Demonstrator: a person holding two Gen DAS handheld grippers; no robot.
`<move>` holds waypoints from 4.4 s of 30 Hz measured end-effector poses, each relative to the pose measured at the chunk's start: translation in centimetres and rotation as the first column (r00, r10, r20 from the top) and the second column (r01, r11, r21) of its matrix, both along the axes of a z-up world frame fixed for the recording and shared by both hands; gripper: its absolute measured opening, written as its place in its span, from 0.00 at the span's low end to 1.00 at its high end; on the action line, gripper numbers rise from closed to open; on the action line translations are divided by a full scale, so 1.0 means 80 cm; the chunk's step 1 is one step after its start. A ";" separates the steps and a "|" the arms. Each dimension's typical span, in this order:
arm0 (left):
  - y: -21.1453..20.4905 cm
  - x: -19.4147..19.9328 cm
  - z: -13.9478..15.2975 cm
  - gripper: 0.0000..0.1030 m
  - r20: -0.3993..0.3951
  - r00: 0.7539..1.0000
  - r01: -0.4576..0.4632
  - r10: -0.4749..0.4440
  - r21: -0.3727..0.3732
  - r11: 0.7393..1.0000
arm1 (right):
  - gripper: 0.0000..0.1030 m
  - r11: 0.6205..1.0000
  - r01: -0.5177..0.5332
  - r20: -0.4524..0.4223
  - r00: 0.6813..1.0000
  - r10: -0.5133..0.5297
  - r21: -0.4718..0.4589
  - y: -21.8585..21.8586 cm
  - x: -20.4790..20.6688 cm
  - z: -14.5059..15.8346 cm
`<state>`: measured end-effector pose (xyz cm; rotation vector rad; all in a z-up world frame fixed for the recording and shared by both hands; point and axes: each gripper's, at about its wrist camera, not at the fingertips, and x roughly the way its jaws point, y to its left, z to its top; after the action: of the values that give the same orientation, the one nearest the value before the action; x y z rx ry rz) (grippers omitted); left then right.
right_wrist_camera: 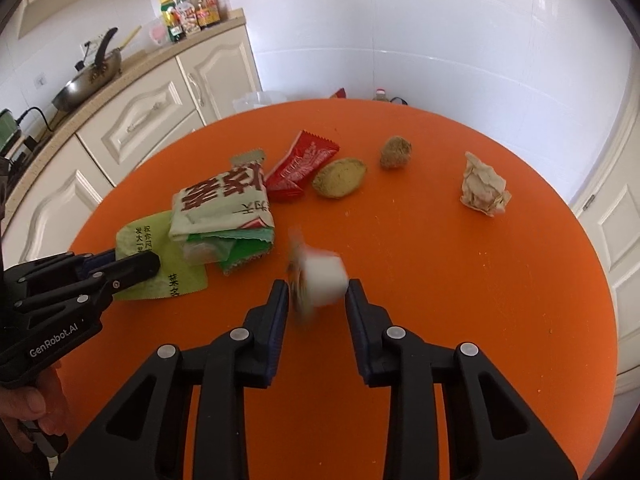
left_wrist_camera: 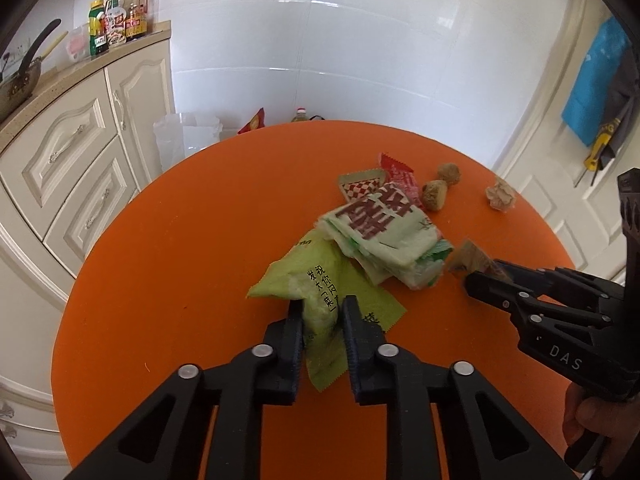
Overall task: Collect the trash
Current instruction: 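Grasp the green printed packet with the left gripper while the right grasps a white cup, then carry the green packet and white cup over the bucket and open both grippers, then return both grippers from the bucket to the orange table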
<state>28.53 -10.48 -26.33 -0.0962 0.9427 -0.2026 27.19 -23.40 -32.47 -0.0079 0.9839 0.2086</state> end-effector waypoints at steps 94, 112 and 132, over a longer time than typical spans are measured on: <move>-0.545 -0.139 -0.067 0.74 -0.319 0.519 0.839 -0.793 0.012 0.544 | 0.75 0.460 0.855 -0.248 0.512 -0.822 0.242 -0.552 -0.481 -0.148; -0.463 -0.217 0.022 0.85 -0.093 0.638 0.770 -0.765 0.096 0.631 | 1.00 0.472 0.860 -0.136 0.500 -0.855 0.196 -0.520 -0.483 -0.075; -0.186 -0.271 0.178 0.98 0.283 0.802 0.534 -0.527 0.056 0.843 | 1.00 0.668 0.719 0.189 0.641 -0.744 0.191 -0.375 -0.394 0.135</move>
<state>6.85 -25.35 -12.06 0.1780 0.6528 -0.7349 -4.31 -53.43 -21.68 0.4520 0.6478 -0.5005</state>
